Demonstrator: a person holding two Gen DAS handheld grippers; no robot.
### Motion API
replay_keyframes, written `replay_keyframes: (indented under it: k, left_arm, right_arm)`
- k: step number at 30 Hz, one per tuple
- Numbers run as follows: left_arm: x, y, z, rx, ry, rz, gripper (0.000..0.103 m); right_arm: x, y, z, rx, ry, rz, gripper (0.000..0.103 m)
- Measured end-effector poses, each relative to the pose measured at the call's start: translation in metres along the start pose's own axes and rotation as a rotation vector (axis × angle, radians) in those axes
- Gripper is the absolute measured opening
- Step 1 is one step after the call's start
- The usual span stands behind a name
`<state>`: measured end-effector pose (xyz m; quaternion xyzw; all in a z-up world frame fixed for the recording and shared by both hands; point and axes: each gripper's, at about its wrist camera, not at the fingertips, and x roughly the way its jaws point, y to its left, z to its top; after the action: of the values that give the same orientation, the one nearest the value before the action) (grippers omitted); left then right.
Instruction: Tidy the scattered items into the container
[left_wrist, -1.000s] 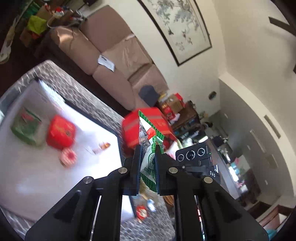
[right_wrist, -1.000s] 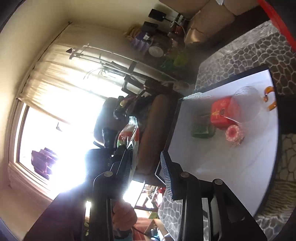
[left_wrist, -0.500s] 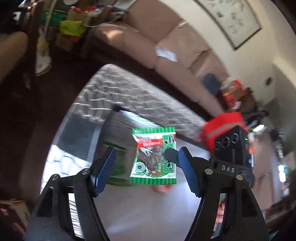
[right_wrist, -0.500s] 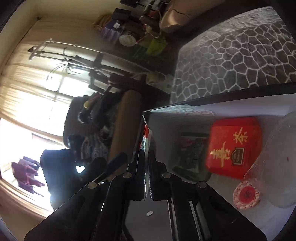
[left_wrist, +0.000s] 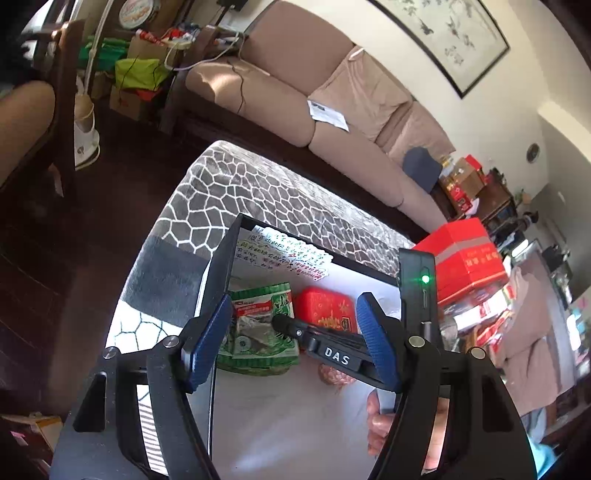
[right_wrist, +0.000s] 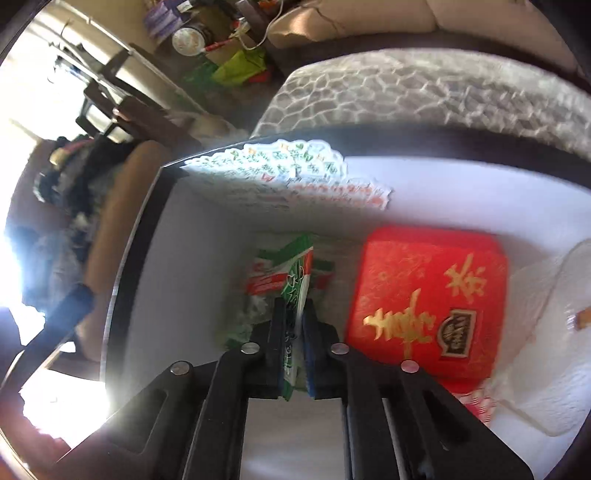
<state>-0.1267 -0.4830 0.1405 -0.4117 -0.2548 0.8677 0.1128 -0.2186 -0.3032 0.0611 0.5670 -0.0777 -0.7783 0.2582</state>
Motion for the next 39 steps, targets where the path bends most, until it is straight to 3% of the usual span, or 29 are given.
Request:
replay_keyframes:
  k: [2, 8, 12, 15, 18, 21, 22, 24, 27, 31, 35, 36, 37, 39]
  left_arm:
    - [-0.002, -0.004, -0.003, 0.023, 0.009, 0.030, 0.067]
    - [-0.009, -0.011, -0.006, 0.033, 0.019, 0.100, 0.067]
    - [-0.016, -0.016, -0.009, 0.045, 0.021, 0.109, 0.068]
    - [-0.019, -0.025, -0.014, 0.078, 0.024, 0.157, 0.068]
    - [-0.026, -0.024, -0.019, 0.034, 0.022, 0.172, 0.068]
    - [-0.040, -0.023, -0.022, 0.009, -0.001, 0.165, 0.069]
    - [-0.045, -0.022, -0.023, 0.001, -0.012, 0.167, 0.072]
    - [-0.050, -0.018, -0.024, -0.015, -0.010, 0.157, 0.073]
    - [-0.053, -0.015, -0.025, -0.007, -0.003, 0.164, 0.073]
    - [-0.054, -0.014, -0.022, 0.004, -0.009, 0.163, 0.073]
    - [-0.056, -0.022, -0.028, 0.044, -0.036, 0.172, 0.075]
    - [-0.054, -0.024, -0.030, 0.051, -0.029, 0.180, 0.075]
    - [-0.049, -0.027, -0.033, 0.064, -0.017, 0.203, 0.075]
    - [-0.039, -0.038, -0.039, 0.125, 0.000, 0.288, 0.075]
  right_arm:
    - [0.000, 0.004, -0.002, -0.031, 0.010, -0.039, 0.010]
    - [-0.013, 0.013, -0.011, -0.081, 0.034, -0.118, 0.023]
    - [-0.022, 0.017, -0.013, -0.100, 0.038, -0.116, 0.027]
    - [-0.043, 0.013, -0.012, -0.090, 0.005, -0.105, 0.030]
    - [-0.061, 0.014, -0.008, -0.065, -0.058, 0.040, 0.032]
    - [-0.042, 0.025, -0.004, -0.075, -0.025, 0.175, 0.032]
    - [-0.029, 0.031, -0.004, -0.093, -0.006, 0.145, 0.031]
    - [-0.002, 0.040, -0.007, -0.130, 0.036, 0.006, 0.032]
    - [0.032, 0.041, -0.015, -0.133, 0.154, -0.145, 0.032]
    - [0.033, 0.032, -0.012, -0.087, 0.156, -0.134, 0.036]
    - [-0.018, 0.037, -0.003, -0.139, 0.036, -0.051, 0.036]
    - [-0.031, 0.038, -0.002, -0.160, 0.016, -0.050, 0.043]
    - [-0.043, 0.038, -0.002, -0.186, -0.006, -0.078, 0.049]
    - [-0.066, 0.036, -0.006, -0.246, -0.052, -0.149, 0.052]
